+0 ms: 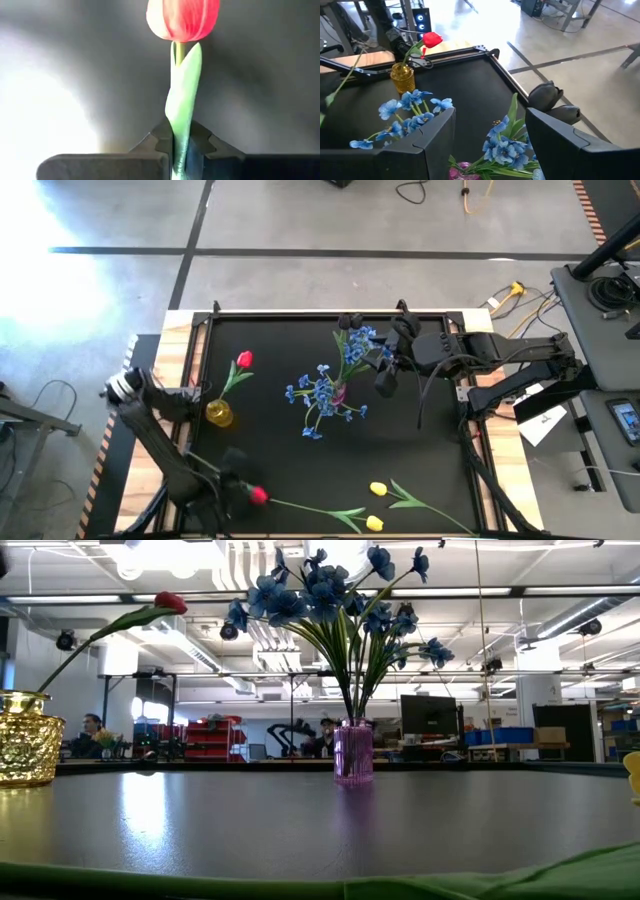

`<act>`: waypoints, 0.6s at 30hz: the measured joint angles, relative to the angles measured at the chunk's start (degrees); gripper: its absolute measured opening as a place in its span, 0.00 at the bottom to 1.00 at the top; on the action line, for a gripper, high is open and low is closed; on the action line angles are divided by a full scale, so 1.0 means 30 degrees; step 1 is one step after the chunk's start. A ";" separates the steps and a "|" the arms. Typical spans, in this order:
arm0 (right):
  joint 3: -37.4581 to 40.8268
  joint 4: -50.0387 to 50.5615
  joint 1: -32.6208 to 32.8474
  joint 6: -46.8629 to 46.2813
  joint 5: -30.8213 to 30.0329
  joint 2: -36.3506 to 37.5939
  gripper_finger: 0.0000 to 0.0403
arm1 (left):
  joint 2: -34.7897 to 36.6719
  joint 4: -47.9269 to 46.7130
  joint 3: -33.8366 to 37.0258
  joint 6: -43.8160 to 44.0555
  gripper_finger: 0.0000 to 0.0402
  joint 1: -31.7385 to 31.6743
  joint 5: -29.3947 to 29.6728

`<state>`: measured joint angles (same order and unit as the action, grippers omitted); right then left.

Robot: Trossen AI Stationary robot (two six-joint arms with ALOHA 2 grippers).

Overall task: Sort flowers into vase by color
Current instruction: Put the red flower into the yellow vase

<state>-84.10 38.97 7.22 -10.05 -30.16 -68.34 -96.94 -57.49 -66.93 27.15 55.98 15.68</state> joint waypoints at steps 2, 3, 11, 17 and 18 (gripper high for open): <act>0.0001 -0.0027 0.0000 0.0001 0.0130 0.0000 0.58 | 0.1375 -0.0850 0.0126 0.1619 0.01 -0.0282 0.1779; 0.0001 -0.0028 0.0000 0.0001 0.0137 0.0000 0.58 | 0.2185 -0.1325 0.0266 0.2380 0.01 -0.0491 0.2624; 0.0001 -0.0108 0.0007 -0.0044 0.0199 0.0000 0.58 | 0.9141 -0.1261 0.0464 0.6146 0.01 -0.2404 1.0341; 0.0001 -0.0092 0.0007 -0.0684 0.1094 0.0000 0.58 | 1.3879 -0.0091 0.0435 0.5110 0.00 -0.2364 1.6456; 0.0001 -0.0090 0.0044 -0.0700 0.1271 0.0000 0.58 | 1.4449 -0.0012 0.0435 0.4699 0.00 -0.2330 1.6909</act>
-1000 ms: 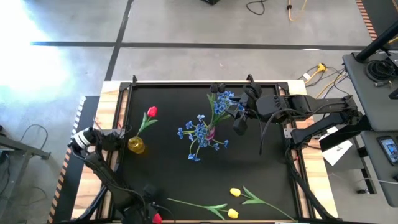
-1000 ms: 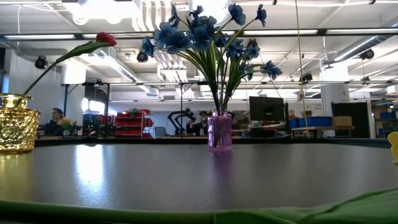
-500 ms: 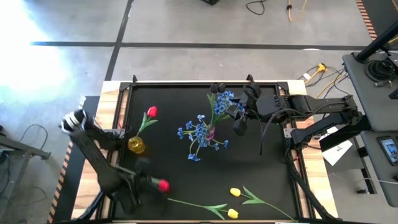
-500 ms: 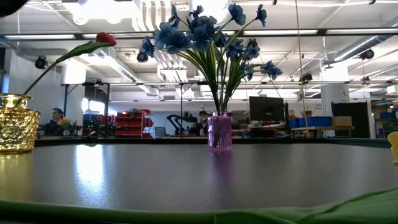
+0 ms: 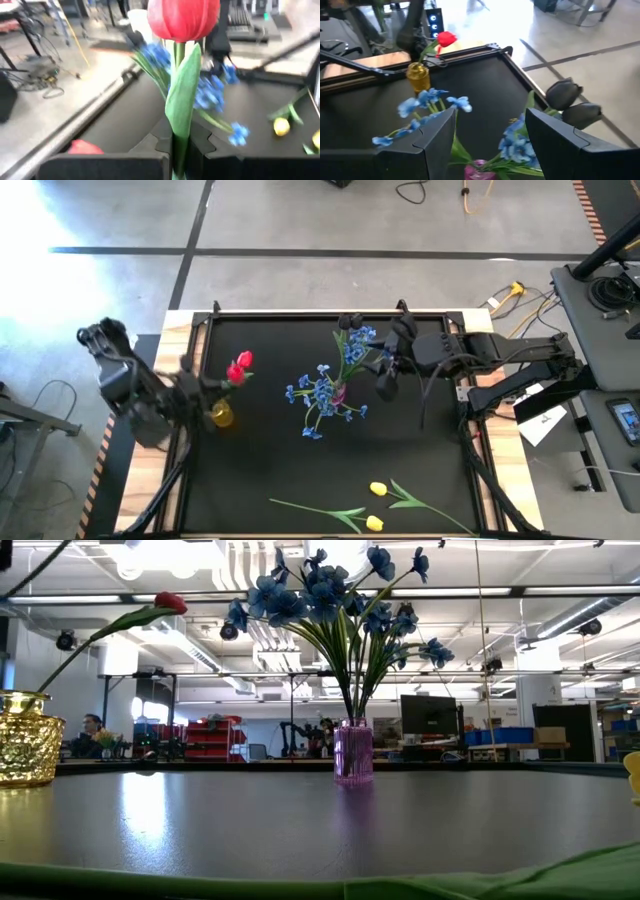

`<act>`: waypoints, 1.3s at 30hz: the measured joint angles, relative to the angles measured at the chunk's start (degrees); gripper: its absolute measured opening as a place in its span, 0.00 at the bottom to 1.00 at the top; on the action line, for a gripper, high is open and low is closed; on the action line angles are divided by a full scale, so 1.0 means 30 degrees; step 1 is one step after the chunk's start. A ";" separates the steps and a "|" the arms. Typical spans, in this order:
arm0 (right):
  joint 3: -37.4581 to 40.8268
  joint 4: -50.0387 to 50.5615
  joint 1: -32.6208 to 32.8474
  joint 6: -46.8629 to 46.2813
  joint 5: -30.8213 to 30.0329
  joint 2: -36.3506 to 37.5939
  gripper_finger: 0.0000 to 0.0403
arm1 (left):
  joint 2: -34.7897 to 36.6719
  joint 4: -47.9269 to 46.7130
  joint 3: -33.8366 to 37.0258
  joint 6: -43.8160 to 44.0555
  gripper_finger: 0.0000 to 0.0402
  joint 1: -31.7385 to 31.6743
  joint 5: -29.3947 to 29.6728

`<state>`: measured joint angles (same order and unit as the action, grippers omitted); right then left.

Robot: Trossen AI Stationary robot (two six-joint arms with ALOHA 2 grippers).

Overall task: Sort flowers into vase by color
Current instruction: Put the red flower into the yellow vase

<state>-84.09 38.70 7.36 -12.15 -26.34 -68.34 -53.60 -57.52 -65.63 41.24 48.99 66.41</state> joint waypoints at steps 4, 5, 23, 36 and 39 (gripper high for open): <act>0.0000 0.0011 0.0197 -0.0277 0.0376 0.0000 0.58 | 0.1467 0.0017 0.0052 -0.1228 0.00 0.0008 0.1108; 0.0000 0.0015 0.0284 -0.0297 0.0377 0.0000 0.58 | 0.1694 0.0024 0.0109 -0.1314 0.00 0.0008 0.1500; 0.0000 0.0160 0.0554 -0.0304 0.0363 0.0007 0.58 | 0.5038 0.1348 0.6136 0.3908 0.00 0.0030 0.5641; 0.0000 0.0160 0.0554 -0.0312 0.0363 0.0007 0.58 | 0.6808 0.1808 0.6511 0.3582 0.00 0.0030 0.6553; 0.0000 0.0195 0.0554 -0.0302 0.0355 0.0007 0.58 | 0.6780 0.1815 0.4959 0.1737 0.00 0.0030 0.4693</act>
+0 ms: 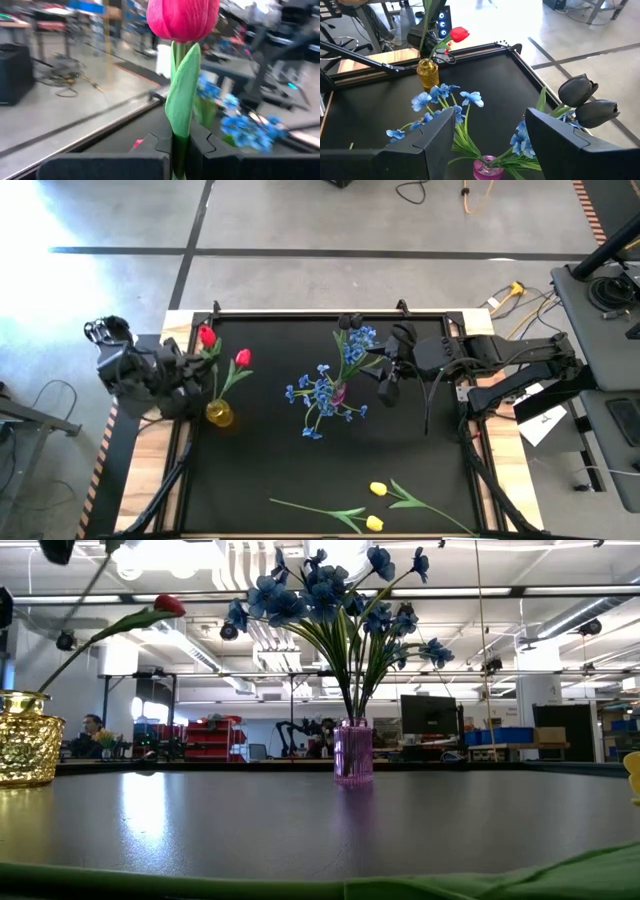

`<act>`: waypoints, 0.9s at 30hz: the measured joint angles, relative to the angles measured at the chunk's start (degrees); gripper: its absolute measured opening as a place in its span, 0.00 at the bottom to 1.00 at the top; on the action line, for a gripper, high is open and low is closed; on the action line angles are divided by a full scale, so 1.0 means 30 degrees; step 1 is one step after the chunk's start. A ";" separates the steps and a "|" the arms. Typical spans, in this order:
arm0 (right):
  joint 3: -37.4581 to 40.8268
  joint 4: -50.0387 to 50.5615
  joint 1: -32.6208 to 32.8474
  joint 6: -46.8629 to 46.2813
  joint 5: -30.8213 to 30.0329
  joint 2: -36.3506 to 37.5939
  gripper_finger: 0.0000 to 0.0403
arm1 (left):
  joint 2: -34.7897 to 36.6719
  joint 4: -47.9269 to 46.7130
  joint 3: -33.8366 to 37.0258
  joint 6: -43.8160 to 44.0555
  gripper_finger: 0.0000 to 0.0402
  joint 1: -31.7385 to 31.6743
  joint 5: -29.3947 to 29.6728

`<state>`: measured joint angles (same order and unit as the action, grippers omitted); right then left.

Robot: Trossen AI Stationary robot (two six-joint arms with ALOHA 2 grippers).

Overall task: Sort flowers into vase by color
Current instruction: Put the red flower into the yellow vase

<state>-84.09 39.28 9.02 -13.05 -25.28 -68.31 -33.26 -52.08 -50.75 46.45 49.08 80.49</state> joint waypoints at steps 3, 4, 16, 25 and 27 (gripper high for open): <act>0.0000 0.0234 0.0000 -0.0003 -0.0007 0.0000 0.58 | 0.0013 0.0003 -0.1243 -0.1781 0.00 0.0000 -0.1052; 0.0000 0.0375 0.0000 -0.0003 -0.0014 0.0000 0.58 | 0.0037 -0.0006 -0.1433 -0.2145 0.00 0.0000 -0.0979; 0.0000 0.0417 -0.0007 0.0004 -0.0044 0.0000 0.58 | 0.1267 -0.0083 0.2185 0.1033 0.00 0.0000 0.0614; 0.0000 0.0409 -0.0007 -0.0003 -0.0036 0.0000 0.58 | 0.1849 -0.0063 0.4102 0.2700 0.00 0.0000 0.0798; 0.0000 0.0409 -0.0007 -0.0003 0.0021 0.0000 0.58 | 0.1980 -0.0294 0.3730 0.2690 0.02 -0.0022 -0.0373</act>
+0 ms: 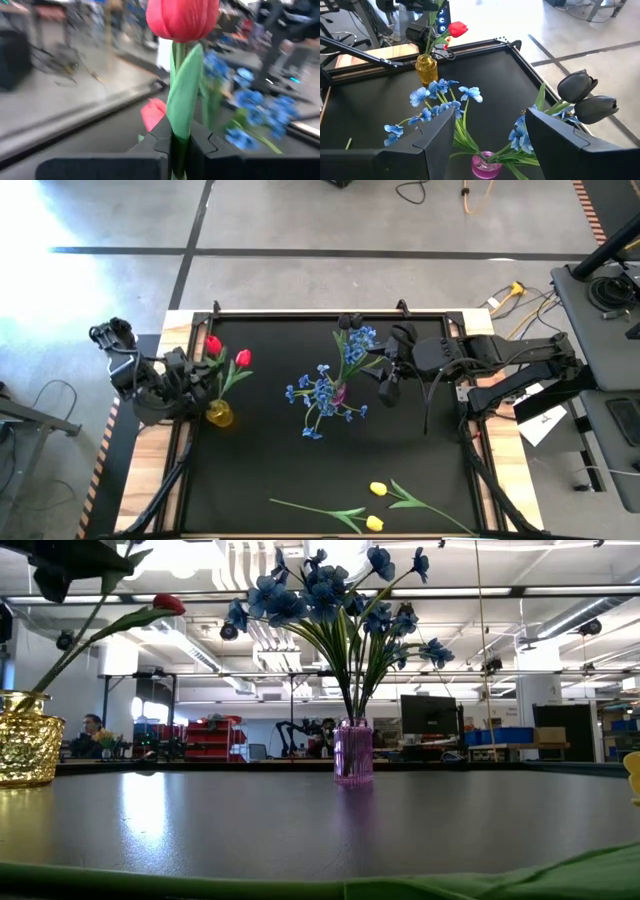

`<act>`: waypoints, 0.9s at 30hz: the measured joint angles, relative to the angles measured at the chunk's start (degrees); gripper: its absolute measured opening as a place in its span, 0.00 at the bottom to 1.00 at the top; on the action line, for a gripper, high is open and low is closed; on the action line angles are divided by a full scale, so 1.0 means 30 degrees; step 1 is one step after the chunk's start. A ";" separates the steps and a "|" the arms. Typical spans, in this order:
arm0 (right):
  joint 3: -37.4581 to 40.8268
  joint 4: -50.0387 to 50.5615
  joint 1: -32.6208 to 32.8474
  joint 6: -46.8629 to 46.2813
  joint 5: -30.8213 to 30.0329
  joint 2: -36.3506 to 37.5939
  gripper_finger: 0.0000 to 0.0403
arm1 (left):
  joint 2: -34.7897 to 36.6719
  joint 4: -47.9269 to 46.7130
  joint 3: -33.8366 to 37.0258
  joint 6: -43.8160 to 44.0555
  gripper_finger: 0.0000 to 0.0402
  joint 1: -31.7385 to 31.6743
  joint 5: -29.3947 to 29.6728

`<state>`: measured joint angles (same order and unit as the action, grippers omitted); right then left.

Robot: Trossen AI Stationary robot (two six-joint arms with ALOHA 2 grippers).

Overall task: Sort flowers into vase by color
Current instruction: Put the red flower into the yellow vase, then put the bottom left yellow flower into yellow vase

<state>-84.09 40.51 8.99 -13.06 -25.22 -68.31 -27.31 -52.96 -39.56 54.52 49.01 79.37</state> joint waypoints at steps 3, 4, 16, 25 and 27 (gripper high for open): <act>0.0000 0.0022 0.0007 -0.0007 0.0285 0.0000 0.58 | 0.0188 -0.0866 -0.1238 0.0035 0.07 -0.0006 -0.3072; 0.0000 0.0022 0.0000 -0.0006 0.0408 0.0000 0.58 | 0.0192 -0.1147 -0.1713 0.0060 0.10 -0.0002 -0.4154; 0.0000 0.1279 0.0044 -0.1572 0.0777 0.0000 0.58 | -0.1761 -1.1666 -0.6324 0.7729 0.30 0.0000 -1.7368; 0.0000 0.2109 0.0313 -0.3010 0.1568 -0.0015 0.58 | -0.3817 -1.1343 -0.8877 0.8508 0.31 0.0000 -2.1421; 0.0000 0.2113 0.0550 -0.3024 0.1560 -0.0015 0.58 | -0.4428 -0.9962 -0.8980 0.7602 0.31 0.0000 -2.1165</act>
<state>-84.09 46.85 10.64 -22.13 -20.53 -68.36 -40.60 -82.85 -66.50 77.33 49.01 15.87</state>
